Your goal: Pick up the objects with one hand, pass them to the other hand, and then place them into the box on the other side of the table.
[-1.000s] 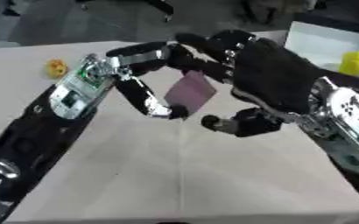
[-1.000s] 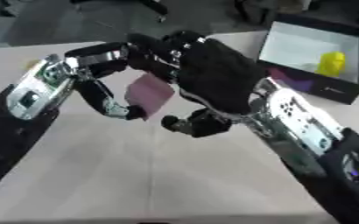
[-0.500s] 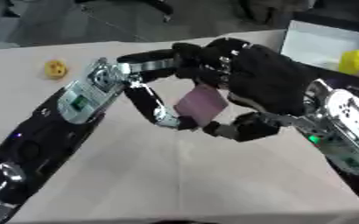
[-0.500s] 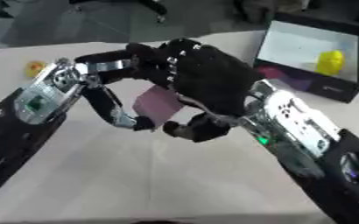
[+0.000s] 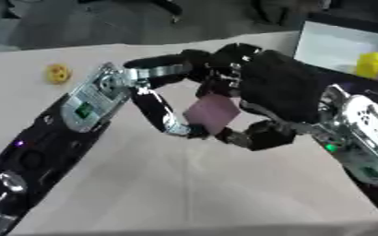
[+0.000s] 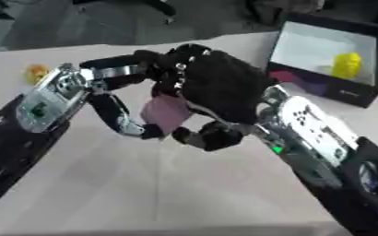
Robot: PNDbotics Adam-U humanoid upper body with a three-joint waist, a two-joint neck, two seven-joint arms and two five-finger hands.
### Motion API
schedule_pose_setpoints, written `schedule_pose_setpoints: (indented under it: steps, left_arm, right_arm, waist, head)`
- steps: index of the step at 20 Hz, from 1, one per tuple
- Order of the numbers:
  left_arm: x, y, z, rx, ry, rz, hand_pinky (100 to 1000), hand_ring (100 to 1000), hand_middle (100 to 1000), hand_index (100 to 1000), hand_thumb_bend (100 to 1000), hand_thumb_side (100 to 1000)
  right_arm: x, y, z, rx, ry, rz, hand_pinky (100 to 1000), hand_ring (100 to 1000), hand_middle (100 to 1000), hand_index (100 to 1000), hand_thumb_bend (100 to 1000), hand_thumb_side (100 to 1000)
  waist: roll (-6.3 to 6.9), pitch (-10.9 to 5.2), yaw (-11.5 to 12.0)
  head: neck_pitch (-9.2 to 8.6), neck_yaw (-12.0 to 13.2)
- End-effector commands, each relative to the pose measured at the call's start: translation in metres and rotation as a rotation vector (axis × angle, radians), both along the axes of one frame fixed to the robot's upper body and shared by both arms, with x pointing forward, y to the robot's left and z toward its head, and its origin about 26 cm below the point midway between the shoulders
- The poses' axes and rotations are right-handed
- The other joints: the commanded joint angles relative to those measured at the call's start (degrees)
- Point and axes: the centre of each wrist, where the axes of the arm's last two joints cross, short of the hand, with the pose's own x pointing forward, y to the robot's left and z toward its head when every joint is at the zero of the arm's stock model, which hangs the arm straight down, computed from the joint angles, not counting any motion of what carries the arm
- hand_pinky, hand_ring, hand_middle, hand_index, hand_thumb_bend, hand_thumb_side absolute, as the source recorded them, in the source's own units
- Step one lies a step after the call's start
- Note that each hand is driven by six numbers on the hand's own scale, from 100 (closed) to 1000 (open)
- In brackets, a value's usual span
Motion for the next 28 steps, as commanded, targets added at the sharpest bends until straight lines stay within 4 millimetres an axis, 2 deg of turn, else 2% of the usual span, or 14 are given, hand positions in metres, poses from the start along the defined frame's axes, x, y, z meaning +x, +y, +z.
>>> schedule_pose_setpoints:
  steps: [1,3,4,8,12,14,18,22,24,28]
  left_arm:
    - [-0.004,-0.005,0.012,0.057,-0.169,-0.196,676,540,510,617,100,240]
    - [-0.003,-0.003,0.011,0.054,-0.170,-0.192,679,547,524,634,100,304]
    - [-0.003,-0.003,0.011,0.053,-0.171,-0.194,682,553,534,645,131,350]
    - [-0.004,-0.005,0.010,0.049,-0.203,-0.215,703,593,587,707,401,557]
    - [-0.003,-0.006,0.004,0.051,-0.236,-0.242,723,627,631,759,605,638]
    - [-0.003,-0.008,0.003,0.047,-0.249,-0.257,731,640,649,776,648,656]
    - [-0.005,-0.011,0.002,0.034,-0.262,-0.286,743,658,671,795,681,672]
    - [-0.002,-0.007,0.004,0.012,-0.233,-0.267,741,656,670,792,670,692]
    - [0.006,0.004,0.007,-0.006,-0.185,-0.209,731,642,656,779,654,700]
    - [0.035,0.053,0.013,-0.056,-0.053,0.013,725,636,650,775,613,711]
  right_arm:
    - [-0.001,-0.001,0.007,0.053,-0.032,0.016,799,788,1000,353,340,270]
    - [-0.002,-0.001,0.006,0.070,-0.027,0.025,792,789,1000,335,366,271]
    - [-0.002,-0.001,0.005,0.072,-0.023,0.029,791,791,1000,330,373,270]
    - [-0.002,-0.002,0.005,0.070,-0.011,0.035,790,794,1000,327,399,266]
    - [-0.002,-0.003,0.002,0.060,0.000,0.031,791,796,1000,326,412,257]
    - [-0.002,-0.003,0.001,0.055,0.009,0.026,790,794,1000,326,417,251]
    - [-0.003,-0.004,-0.003,0.045,0.032,0.013,785,793,1000,326,425,240]
    - [-0.004,-0.003,-0.007,0.035,0.052,0.009,785,791,1000,327,429,230]
    - [-0.004,-0.003,-0.008,0.031,0.057,0.012,788,792,1000,330,428,230]
    - [-0.003,-0.005,-0.006,0.028,0.036,0.005,800,796,1000,333,411,245]
  waist:
    - [-0.13,-0.65,0.01]
    - [-0.15,-0.62,0.02]
    - [-0.16,-0.61,0.02]
    - [-0.22,-0.56,0.01]
    - [-0.28,-0.51,0.04]
    - [-0.31,-0.49,0.04]
    - [-0.39,-0.44,0.05]
    - [-0.50,-0.40,0.09]
    - [-0.56,-0.42,0.16]
    - [-0.73,-0.54,0.23]
  head:
    - [-0.09,-0.22]
    - [-0.09,-0.23]
    - [-0.09,-0.25]
    - [-0.09,-0.26]
    - [-0.09,-0.36]
    - [-0.09,-0.48]
    - [-0.09,-0.81]
    - [-0.09,-1.21]
    - [-0.09,-1.47]
    - [-0.09,-2.37]
